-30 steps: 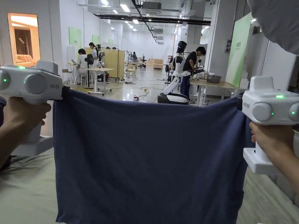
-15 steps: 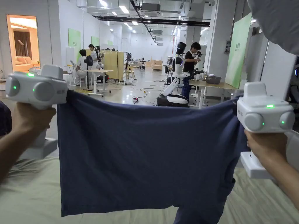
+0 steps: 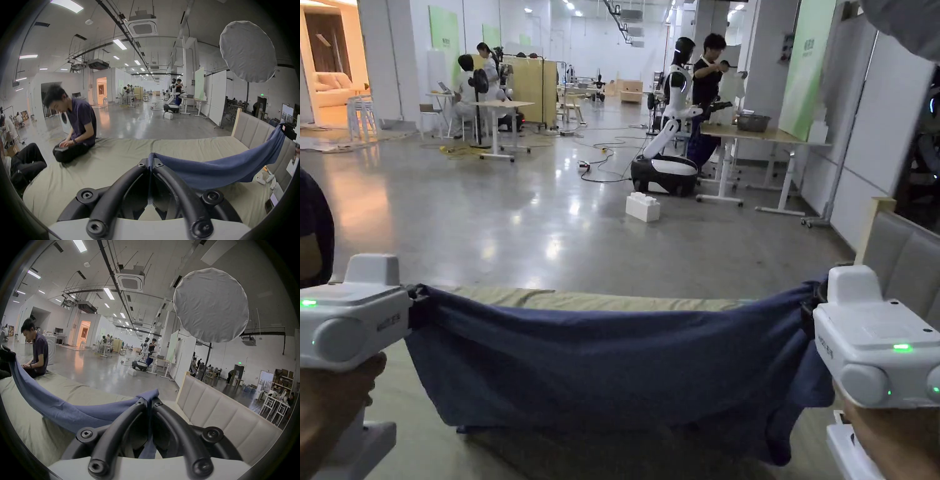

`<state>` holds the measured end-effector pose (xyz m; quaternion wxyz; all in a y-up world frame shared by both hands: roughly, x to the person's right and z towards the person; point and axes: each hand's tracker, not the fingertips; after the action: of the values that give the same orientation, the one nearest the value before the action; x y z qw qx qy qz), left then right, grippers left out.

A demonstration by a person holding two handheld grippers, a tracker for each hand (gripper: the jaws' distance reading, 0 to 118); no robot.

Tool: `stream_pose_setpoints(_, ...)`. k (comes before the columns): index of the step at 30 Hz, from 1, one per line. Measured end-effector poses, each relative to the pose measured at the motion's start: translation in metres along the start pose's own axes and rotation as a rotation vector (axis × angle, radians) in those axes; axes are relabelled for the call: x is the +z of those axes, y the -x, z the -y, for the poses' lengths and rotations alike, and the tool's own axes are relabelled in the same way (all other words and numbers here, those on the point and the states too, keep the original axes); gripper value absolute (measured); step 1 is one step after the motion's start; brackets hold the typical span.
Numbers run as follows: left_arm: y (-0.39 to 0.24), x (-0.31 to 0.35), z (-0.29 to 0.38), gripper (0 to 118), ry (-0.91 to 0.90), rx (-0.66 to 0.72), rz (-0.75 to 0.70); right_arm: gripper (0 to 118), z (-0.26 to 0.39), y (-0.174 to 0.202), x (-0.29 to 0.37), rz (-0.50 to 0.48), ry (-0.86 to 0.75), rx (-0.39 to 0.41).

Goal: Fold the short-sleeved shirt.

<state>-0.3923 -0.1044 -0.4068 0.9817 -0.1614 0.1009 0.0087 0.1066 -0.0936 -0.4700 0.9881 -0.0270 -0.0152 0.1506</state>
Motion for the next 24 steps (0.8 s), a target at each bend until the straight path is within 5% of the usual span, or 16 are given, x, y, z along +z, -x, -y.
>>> stream_pose_setpoints(10,0.012,0.074,0.104,3,0.100,-0.023,0.014,4,0.074,0.004,0.109,-0.031,0.086,-0.023)
stream_pose_setpoints(24,0.026,0.150,0.237,3,0.336,-0.023,0.005,4,0.184,0.031,0.236,-0.092,0.322,0.069)
